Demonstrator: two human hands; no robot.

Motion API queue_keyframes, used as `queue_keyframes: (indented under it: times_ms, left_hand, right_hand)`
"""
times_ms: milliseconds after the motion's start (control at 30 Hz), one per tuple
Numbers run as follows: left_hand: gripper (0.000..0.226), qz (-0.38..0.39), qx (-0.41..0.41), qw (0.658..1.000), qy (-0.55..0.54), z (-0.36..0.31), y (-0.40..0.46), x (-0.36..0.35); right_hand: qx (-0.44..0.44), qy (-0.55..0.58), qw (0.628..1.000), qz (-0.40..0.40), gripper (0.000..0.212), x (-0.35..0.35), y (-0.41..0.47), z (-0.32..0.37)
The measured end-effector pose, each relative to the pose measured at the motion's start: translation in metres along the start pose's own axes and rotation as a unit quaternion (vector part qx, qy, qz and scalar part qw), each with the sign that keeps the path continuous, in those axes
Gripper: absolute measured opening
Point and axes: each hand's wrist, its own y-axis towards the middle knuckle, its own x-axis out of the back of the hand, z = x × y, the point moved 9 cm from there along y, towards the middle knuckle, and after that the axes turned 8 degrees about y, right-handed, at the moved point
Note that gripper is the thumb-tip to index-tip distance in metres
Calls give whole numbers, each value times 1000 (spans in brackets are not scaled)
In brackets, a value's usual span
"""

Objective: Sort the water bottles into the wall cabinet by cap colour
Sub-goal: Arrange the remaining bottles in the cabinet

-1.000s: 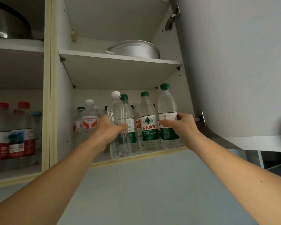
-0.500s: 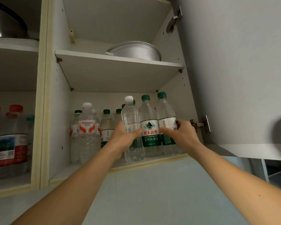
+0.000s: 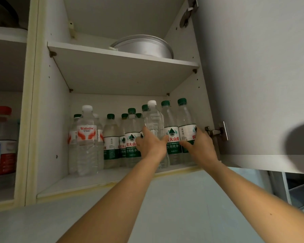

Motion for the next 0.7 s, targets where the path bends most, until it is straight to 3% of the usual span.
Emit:
queue_keyframes:
  times_ms: [200,533,700]
  left_hand:
    - [77,-18,16,999,24,3,7,-8]
    - [82,12,7,1000,19,8,11,-14]
    - [78,73,-11,996,57,8,8,-9]
  right_hand:
    - [0,-17,999,-32,70,-7,-3,-7]
    - [-24,-49,998,-29,61,0,-15,-9]
    - [-42,-40,998,-5,56,4,-23,-11]
